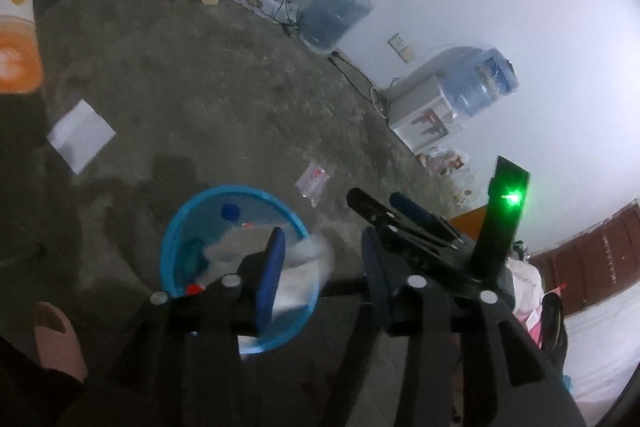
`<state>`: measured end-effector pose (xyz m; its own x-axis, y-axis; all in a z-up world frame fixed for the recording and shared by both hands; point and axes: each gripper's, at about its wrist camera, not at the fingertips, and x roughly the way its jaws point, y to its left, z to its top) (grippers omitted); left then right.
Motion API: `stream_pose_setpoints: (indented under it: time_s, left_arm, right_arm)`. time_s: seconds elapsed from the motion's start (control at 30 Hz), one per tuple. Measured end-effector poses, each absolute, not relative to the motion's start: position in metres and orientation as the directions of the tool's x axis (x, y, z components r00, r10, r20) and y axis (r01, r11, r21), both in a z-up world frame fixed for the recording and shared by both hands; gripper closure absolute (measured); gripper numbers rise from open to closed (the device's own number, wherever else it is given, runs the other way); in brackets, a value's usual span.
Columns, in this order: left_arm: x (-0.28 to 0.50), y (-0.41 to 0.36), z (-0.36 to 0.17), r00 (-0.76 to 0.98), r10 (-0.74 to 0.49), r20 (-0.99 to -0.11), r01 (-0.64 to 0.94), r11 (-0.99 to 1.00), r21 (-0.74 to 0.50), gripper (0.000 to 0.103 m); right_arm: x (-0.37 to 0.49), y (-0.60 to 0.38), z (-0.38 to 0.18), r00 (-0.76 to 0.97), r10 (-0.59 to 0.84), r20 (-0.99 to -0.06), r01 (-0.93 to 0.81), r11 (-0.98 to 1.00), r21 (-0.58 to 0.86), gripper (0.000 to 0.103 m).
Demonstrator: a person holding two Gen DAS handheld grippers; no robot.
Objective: Collect trash
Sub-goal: 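Carry tissue and paper bag over the blue basket and open both grippers, then move both open grippers back over the table, then grasp gold LOVE coffee packet with left gripper while right grasps yellow Enaak packet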
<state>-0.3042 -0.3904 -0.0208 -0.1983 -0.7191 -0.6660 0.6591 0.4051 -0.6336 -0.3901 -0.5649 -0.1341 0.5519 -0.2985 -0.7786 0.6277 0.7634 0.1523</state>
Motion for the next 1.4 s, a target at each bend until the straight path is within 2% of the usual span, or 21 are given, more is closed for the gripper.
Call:
stream_pose_setpoints:
  time_s: [0.07, 0.1, 0.23, 0.4, 0.57, 0.63, 0.67, 0.8, 0.83, 0.9, 0.97, 1.07, 1.2, 1.23, 1.27, 1.3, 1.4]
  left_arm:
    - [-0.306, -0.391, -0.019, -0.196, -0.723, -0.662, 0.664, 0.399, -0.632, 0.052]
    - [-0.307, -0.390, -0.015, -0.177, -0.727, -0.663, 0.675, 0.401, -0.619, 0.050]
    - [-0.305, -0.380, 0.003, -0.097, -0.739, -0.666, 0.715, 0.414, -0.563, 0.050]
    - [-0.295, -0.352, 0.039, 0.014, -0.784, -0.621, 0.732, 0.431, -0.528, 0.050]
    - [-0.279, -0.283, 0.096, 0.287, -0.800, -0.527, 0.755, 0.527, -0.389, 0.050]
    - [-0.266, -0.237, 0.115, 0.444, -0.755, -0.481, 0.707, 0.626, -0.329, 0.049]
    - [-0.260, -0.221, 0.118, 0.490, -0.735, -0.470, 0.684, 0.658, -0.316, 0.045]
    - [-0.208, -0.137, 0.125, 0.677, -0.561, -0.476, 0.493, 0.827, -0.271, 0.035]
    - [-0.191, -0.112, 0.121, 0.699, -0.509, -0.502, 0.431, 0.860, -0.273, 0.028]
    - [-0.167, -0.078, 0.112, 0.738, -0.396, -0.547, 0.300, 0.918, -0.260, 0.028]
    - [-0.140, -0.051, 0.095, 0.751, -0.279, -0.598, 0.194, 0.959, -0.204, 0.026]
    - [-0.110, -0.044, 0.065, 0.714, -0.179, -0.676, 0.178, 0.981, -0.072, 0.021]
    - [-0.087, -0.049, 0.027, 0.670, -0.075, -0.739, 0.185, 0.980, 0.068, 0.021]
    - [-0.087, -0.047, 0.023, 0.681, -0.059, -0.730, 0.178, 0.980, 0.087, 0.029]
    - [-0.088, -0.046, 0.022, 0.695, -0.047, -0.718, 0.169, 0.981, 0.099, 0.047]
    - [-0.092, -0.041, 0.023, 0.710, -0.041, -0.703, 0.158, 0.982, 0.102, 0.050]
    - [-0.099, -0.026, 0.025, 0.697, -0.126, -0.706, 0.187, 0.982, 0.009, 0.051]
  right_arm:
    - [-0.388, -0.563, -0.134, 0.558, -0.305, -0.771, 0.620, 0.771, 0.144, 0.024]
    - [-0.387, -0.562, -0.133, 0.556, -0.314, -0.770, 0.619, 0.774, 0.131, 0.024]
    - [-0.383, -0.558, -0.133, 0.545, -0.328, -0.772, 0.608, 0.788, 0.095, 0.024]
    - [-0.384, -0.552, -0.126, 0.585, -0.315, -0.748, 0.578, 0.809, 0.112, 0.024]
    - [-0.373, -0.537, -0.104, 0.684, -0.209, -0.699, 0.505, 0.827, 0.247, 0.024]
    - [-0.357, -0.528, -0.088, 0.728, -0.134, -0.673, 0.438, 0.846, 0.305, 0.024]
    - [-0.345, -0.518, -0.075, 0.753, -0.097, -0.651, 0.391, 0.862, 0.323, 0.024]
    - [-0.292, -0.466, -0.028, 0.810, 0.033, -0.586, 0.193, 0.928, 0.319, 0.020]
    - [-0.282, -0.455, -0.021, 0.816, 0.064, -0.574, 0.153, 0.934, 0.322, 0.018]
    - [-0.255, -0.421, -0.005, 0.828, 0.152, -0.539, 0.046, 0.941, 0.336, 0.013]
    - [-0.235, -0.395, 0.004, 0.830, 0.221, -0.512, -0.032, 0.936, 0.352, 0.013]
    - [-0.204, -0.353, 0.012, 0.805, 0.307, -0.507, -0.120, 0.923, 0.366, 0.013]
    - [-0.177, -0.308, 0.028, 0.781, 0.380, -0.495, -0.212, 0.907, 0.363, 0.012]
    - [-0.173, -0.300, 0.031, 0.779, 0.385, -0.494, -0.224, 0.908, 0.353, 0.011]
    - [-0.167, -0.290, 0.035, 0.779, 0.384, -0.496, -0.238, 0.912, 0.333, 0.011]
    - [-0.161, -0.280, 0.038, 0.778, 0.385, -0.496, -0.254, 0.916, 0.312, 0.010]
    - [-0.137, -0.252, 0.043, 0.761, 0.398, -0.512, -0.302, 0.916, 0.263, 0.009]
